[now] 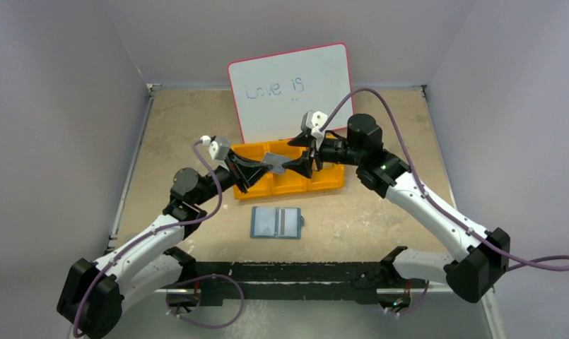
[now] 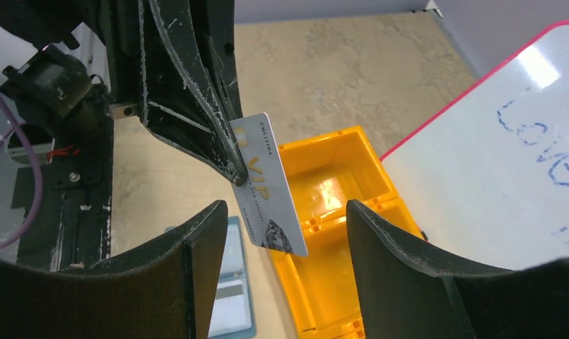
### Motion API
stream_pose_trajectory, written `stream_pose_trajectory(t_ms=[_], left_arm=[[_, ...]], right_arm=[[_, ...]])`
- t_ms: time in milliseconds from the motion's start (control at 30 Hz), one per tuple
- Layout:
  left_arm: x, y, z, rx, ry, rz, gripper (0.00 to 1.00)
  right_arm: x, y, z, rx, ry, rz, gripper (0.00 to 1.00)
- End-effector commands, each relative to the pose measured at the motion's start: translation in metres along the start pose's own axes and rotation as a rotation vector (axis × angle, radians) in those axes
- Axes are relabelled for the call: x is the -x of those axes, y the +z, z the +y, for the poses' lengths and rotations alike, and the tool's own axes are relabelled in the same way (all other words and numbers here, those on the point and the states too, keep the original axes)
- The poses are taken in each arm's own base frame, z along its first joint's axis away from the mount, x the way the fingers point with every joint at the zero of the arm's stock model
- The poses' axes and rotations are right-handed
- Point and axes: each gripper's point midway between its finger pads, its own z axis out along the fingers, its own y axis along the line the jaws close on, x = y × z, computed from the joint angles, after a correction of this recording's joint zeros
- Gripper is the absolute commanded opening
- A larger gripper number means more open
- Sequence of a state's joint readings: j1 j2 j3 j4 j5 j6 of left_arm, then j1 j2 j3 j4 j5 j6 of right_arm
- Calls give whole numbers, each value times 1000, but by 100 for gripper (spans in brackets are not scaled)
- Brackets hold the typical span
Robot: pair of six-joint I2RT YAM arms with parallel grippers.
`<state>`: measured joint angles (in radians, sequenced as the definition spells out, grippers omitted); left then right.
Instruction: Take the credit cards out of the card holder
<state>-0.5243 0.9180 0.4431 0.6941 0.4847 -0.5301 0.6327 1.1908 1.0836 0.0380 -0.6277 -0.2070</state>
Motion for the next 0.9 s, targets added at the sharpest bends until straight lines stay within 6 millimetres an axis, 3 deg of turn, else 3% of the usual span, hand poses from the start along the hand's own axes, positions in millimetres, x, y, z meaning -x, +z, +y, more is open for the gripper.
stream_pose_trajectory(t_ms=[0, 100, 233, 600, 867], left_arm=[[18, 0, -23, -99, 23, -46, 0], [18, 0, -26, -115, 26, -40, 0], [20, 0, -26, -112, 39, -43, 0], [23, 1, -27, -115, 44, -49, 0], [18, 1, -23, -102, 54, -24, 0]], right_arm=[[32, -3, 7, 77, -114, -60, 64], [30, 3, 9, 126, -119, -32, 62], [24, 9, 16, 208, -100, -7, 52], [9, 14, 20, 252, -65, 46, 40], [16, 15, 20, 261, -72, 30, 23]])
